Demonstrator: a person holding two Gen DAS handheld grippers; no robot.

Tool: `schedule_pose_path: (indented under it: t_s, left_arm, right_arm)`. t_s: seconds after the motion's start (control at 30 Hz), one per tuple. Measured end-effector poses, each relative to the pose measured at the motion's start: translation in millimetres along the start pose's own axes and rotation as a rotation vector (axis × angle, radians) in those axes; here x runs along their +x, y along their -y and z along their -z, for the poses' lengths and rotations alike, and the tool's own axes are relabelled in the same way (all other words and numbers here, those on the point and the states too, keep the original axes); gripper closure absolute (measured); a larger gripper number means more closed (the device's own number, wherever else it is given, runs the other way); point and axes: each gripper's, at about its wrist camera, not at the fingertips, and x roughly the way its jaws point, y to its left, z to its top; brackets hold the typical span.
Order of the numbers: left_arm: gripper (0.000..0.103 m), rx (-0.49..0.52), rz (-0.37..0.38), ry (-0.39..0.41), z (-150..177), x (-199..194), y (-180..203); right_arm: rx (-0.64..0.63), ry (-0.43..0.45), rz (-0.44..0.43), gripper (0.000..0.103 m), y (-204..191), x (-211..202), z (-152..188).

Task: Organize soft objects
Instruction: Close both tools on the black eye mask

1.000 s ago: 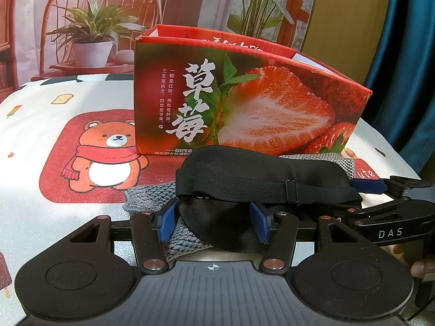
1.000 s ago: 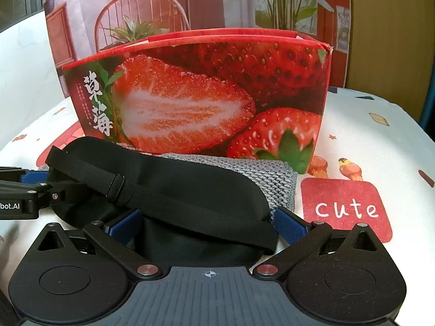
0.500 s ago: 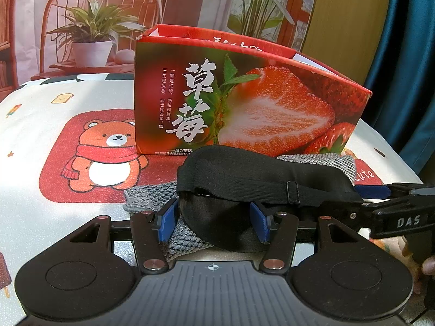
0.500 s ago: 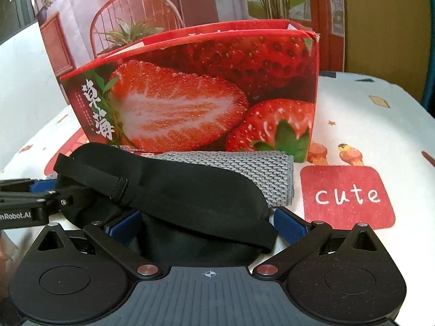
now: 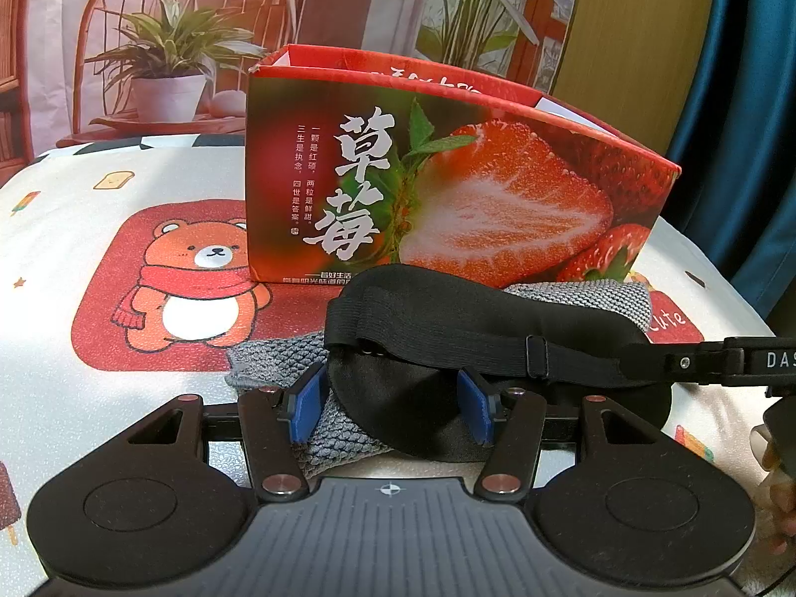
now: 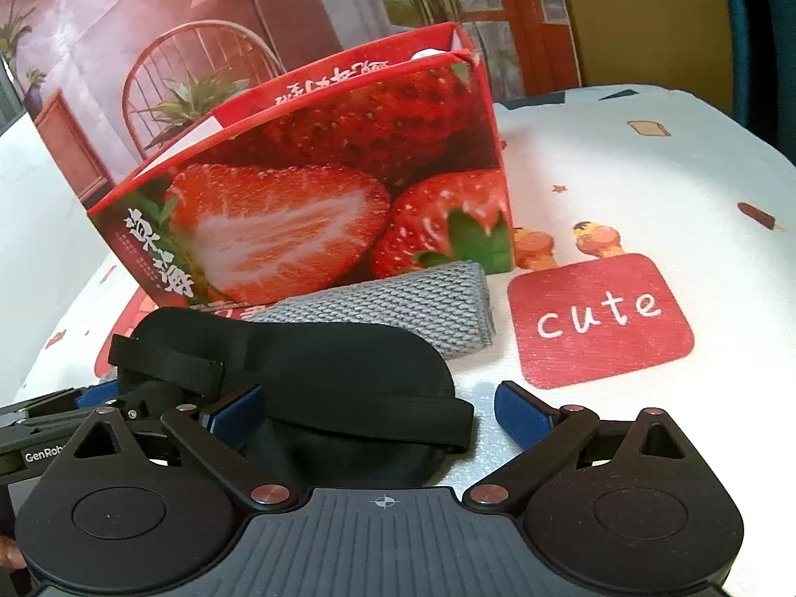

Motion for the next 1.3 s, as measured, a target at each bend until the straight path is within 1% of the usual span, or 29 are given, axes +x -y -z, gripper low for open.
schedule_pose_path:
  t_s: [0.07, 0.17, 0.27, 0.3, 0.33, 0.37, 0.4, 0.43, 0.5, 0.67, 0.77, 0.8, 0.83, 0.87, 0.9, 0.97, 1.03, 1.17, 1.23, 1.3]
  left_arm:
    - [0.043, -0.002, 0.001, 0.000, 0, 0, -1]
    - [0.044, 0.000, 0.000, 0.001, 0, 0, 0]
    - [0.044, -0.001, 0.001, 0.001, 0, 0, 0]
    - [0.044, -0.003, 0.001, 0.001, 0, 0, 0]
    - [0.044, -0.005, 0.002, 0.002, 0, 0, 0]
    - [0.044, -0.007, 0.003, 0.002, 0, 0, 0]
    - [0.044, -0.006, 0.003, 0.002, 1, 0, 0]
    - [0.044, -0.005, 0.002, 0.002, 1, 0, 0]
    - [0.044, -0.001, 0.001, 0.002, 1, 0, 0]
    - [0.044, 0.010, -0.007, 0.001, 1, 0, 1]
    - [0.044, 0.009, -0.007, 0.002, 1, 0, 2]
    - [0.044, 0.007, -0.006, 0.002, 1, 0, 2]
    - [0.044, 0.003, -0.004, 0.003, 1, 0, 1]
    - [0.044, -0.003, -0.001, 0.003, 1, 0, 0]
    - [0.044, -0.009, 0.003, 0.004, 0, -1, -1]
    - [0.043, -0.028, 0.014, 0.003, -1, -2, -3]
    - [0.043, -0.069, 0.044, 0.002, -3, -5, -10]
    - [0.044, -0.205, 0.107, 0.016, -5, -10, -28]
    - [0.047, -0.244, 0.114, 0.018, -6, -12, -33]
    - [0.053, -0.255, 0.118, 0.021, -6, -15, -35]
  right_arm:
    - [0.004, -0.006, -0.016, 0.006, -1, -1, 1]
    - [0.018, -0.016, -0.065, 0.006, -4, 0, 3]
    - [0.027, -0.012, -0.079, 0.007, -6, 1, 2]
    - [0.038, -0.007, -0.085, 0.013, -6, 1, 2]
    - [0.054, 0.001, -0.091, 0.028, -4, 0, 1]
    - [0.061, 0.009, -0.091, 0.036, -3, -1, 0]
    - [0.057, 0.020, -0.091, 0.047, -2, -2, -1]
    - [0.050, 0.034, -0.089, 0.053, -3, -4, -2]
    - [0.041, 0.073, -0.095, 0.059, -4, -10, -4]
    - [0.030, 0.164, -0.137, 0.060, -6, -23, -9]
    - [0.026, 0.170, -0.137, 0.061, -5, -23, -10]
    - [0.022, 0.164, -0.132, 0.068, -4, -22, -9]
    - [0.015, 0.156, -0.121, 0.080, -4, -21, -9]
    - [0.009, 0.149, -0.107, 0.085, -3, -20, -8]
    - [0.005, 0.145, -0.095, 0.092, -4, -19, -8]
    - [0.007, 0.145, -0.079, 0.093, -2, -18, -6]
    - [0.008, 0.156, -0.068, 0.094, -1, -19, -6]
    - [0.015, 0.176, -0.059, 0.096, 2, -22, -7]
    - [0.019, 0.180, -0.057, 0.096, 4, -23, -7]
    - [0.018, 0.185, -0.056, 0.097, 4, -24, -7]
